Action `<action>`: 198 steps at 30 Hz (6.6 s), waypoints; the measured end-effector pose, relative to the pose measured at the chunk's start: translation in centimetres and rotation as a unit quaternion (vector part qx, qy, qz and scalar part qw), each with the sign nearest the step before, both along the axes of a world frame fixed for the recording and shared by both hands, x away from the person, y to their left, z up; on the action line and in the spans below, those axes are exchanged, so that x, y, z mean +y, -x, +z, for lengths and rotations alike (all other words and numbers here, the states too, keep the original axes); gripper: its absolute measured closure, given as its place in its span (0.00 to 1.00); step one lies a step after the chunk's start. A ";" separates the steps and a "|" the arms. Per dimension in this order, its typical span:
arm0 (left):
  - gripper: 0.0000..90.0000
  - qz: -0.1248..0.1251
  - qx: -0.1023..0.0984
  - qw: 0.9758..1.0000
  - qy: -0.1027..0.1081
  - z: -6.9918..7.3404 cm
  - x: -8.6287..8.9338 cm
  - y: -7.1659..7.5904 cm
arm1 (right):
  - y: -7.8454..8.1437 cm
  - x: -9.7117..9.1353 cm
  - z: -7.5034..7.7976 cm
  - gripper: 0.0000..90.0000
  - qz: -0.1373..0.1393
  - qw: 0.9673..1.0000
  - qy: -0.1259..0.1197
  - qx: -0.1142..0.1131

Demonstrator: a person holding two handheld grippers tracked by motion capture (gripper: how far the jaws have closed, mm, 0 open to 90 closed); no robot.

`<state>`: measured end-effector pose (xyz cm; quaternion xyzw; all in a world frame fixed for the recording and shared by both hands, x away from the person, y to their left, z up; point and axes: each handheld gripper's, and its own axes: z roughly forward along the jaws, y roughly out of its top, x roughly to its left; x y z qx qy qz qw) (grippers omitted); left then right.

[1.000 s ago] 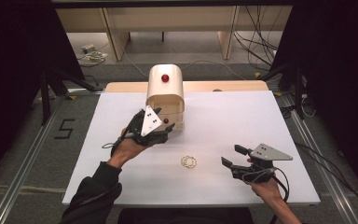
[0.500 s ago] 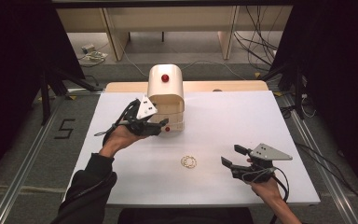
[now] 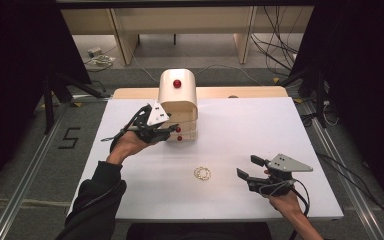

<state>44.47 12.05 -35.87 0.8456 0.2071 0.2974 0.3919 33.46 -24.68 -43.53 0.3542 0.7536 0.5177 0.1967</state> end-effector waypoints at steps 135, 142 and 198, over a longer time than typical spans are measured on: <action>0.38 0.015 0.041 0.999 0.026 0.5 -0.3 3.3 | 0.1 0.0 0.2 0.34 0.004 1.000 -0.001 -0.005; 0.35 0.027 0.044 0.997 0.050 0.3 -0.6 3.9 | 0.2 0.0 0.2 0.34 0.003 1.000 -0.001 -0.003; 0.26 -0.005 0.131 0.987 0.095 -3.3 -5.3 4.8 | -0.1 -0.2 0.0 0.34 0.006 1.000 -0.006 0.000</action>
